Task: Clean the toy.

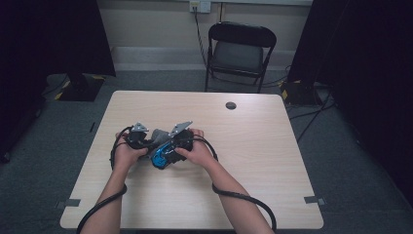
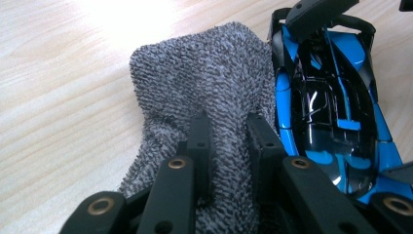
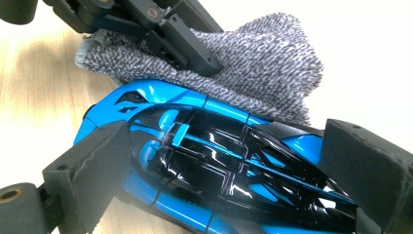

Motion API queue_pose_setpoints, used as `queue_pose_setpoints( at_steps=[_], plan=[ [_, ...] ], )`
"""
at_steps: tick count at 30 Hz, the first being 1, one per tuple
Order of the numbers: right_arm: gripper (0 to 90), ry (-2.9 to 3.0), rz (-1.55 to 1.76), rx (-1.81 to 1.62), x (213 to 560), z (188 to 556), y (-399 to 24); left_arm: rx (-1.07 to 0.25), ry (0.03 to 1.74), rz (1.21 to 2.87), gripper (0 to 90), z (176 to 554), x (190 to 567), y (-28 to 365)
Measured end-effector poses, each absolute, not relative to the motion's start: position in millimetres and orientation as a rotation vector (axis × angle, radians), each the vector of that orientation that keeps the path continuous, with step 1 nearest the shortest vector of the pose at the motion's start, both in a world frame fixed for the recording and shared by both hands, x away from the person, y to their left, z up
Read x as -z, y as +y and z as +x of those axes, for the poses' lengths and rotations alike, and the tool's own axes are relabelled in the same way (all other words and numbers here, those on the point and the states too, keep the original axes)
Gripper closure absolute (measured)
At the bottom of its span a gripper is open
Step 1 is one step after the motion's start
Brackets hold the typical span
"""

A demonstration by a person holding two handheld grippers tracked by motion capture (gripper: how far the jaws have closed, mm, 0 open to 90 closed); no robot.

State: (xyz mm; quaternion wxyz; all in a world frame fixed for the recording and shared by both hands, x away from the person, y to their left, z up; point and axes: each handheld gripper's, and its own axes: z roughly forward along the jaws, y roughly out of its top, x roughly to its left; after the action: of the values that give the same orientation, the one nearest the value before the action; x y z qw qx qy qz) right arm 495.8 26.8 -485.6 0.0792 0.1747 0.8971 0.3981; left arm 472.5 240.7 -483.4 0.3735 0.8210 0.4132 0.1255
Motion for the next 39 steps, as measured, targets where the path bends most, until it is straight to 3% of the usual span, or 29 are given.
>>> queue_pose_setpoints(
  at_steps=[39],
  plan=[
    [4.1, 2.681, 0.523, -1.185, 485, 494, 27, -0.315, 1.115, 2.069, 75.0, 415, 482, 281]
  ],
)
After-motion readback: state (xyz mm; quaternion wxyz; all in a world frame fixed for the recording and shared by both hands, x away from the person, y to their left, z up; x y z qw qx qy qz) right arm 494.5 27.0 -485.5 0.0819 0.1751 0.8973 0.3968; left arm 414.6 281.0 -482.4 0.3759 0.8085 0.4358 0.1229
